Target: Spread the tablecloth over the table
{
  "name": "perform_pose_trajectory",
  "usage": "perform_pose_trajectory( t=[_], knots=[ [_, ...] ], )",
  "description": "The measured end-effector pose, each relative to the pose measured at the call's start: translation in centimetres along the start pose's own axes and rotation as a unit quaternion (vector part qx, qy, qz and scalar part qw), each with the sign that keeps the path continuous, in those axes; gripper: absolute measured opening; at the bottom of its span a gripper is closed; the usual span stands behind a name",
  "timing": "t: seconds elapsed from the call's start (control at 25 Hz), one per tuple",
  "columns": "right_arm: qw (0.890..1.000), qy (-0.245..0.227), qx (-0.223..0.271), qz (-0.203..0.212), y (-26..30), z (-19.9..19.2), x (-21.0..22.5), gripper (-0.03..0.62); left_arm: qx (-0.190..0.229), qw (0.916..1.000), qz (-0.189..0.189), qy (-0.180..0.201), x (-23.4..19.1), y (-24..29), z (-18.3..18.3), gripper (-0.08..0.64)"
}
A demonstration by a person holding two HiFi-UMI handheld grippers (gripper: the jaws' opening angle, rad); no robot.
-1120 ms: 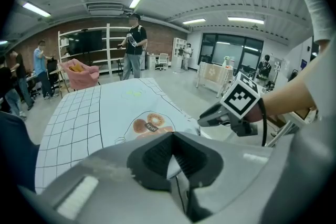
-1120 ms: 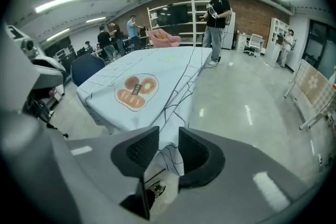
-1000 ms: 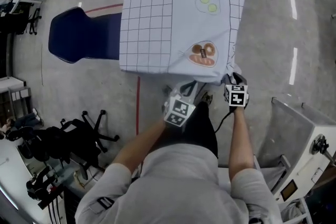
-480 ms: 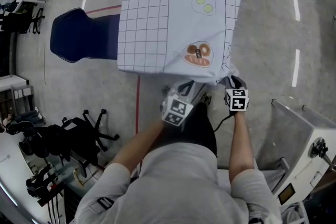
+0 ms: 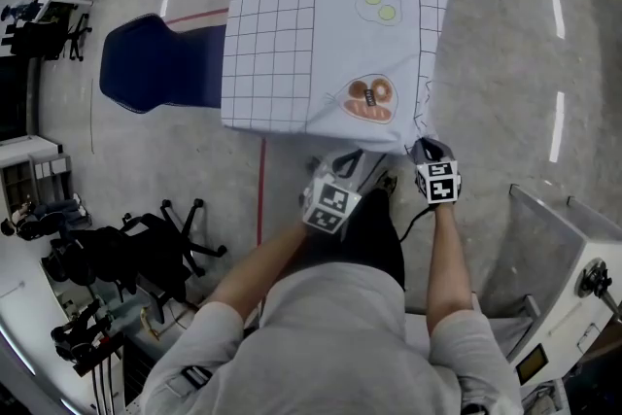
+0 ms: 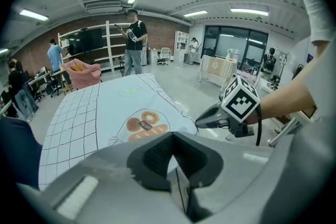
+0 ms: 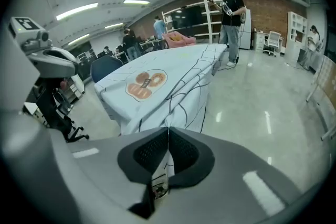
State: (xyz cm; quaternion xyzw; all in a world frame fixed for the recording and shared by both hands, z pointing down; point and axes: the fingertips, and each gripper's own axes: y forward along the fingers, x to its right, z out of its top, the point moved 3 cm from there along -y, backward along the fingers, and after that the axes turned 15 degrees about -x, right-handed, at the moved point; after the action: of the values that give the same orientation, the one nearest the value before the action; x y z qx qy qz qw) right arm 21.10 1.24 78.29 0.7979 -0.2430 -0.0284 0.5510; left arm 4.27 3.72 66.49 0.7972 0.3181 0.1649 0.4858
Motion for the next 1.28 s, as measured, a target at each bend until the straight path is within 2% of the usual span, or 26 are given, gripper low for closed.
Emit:
perform_pose_trajectory(
  t=[0.24,0.52,0.72,0.84,1.04,1.2,1.28],
  knots=[
    [0.999,-0.03,0.006,-0.017,-1.0,0.2,0.2,0.008,-0.004,1.0,-0.001,0.009,0.5,0.2,0.0,0.02],
    [0.998,0.03,0.03,-0.045,-4.2,-1.0,3.6,0.008,0.004,0.9999,-0.002,0.01,0.7,0.1,0.7,0.02],
    [0.996,0.042,0.029,-0.071,-5.1,-1.5,4.1,0.008,0.006,1.0,-0.001,0.007,0.3,-0.4,0.3,0.02],
    [0.992,0.048,0.048,-0.102,-6.7,-1.1,3.6,0.008,0.004,1.0,-0.001,0.005,-0.1,-0.5,0.0,0.02],
    [0.978,0.045,0.083,-0.185,-9.7,-0.8,2.8,0.008,0.01,0.9999,-0.001,0.007,-0.6,-1.0,0.4,0.02],
    [0.97,0.057,0.066,-0.229,-10.2,-2.5,3.4,0.008,0.014,0.9999,-0.001,0.007,-1.1,-1.6,0.5,0.02],
    [0.975,0.091,0.037,-0.201,-8.7,-3.8,3.9,0.008,0.014,0.9999,-0.001,0.006,-1.3,-1.7,0.5,0.02]
  ],
)
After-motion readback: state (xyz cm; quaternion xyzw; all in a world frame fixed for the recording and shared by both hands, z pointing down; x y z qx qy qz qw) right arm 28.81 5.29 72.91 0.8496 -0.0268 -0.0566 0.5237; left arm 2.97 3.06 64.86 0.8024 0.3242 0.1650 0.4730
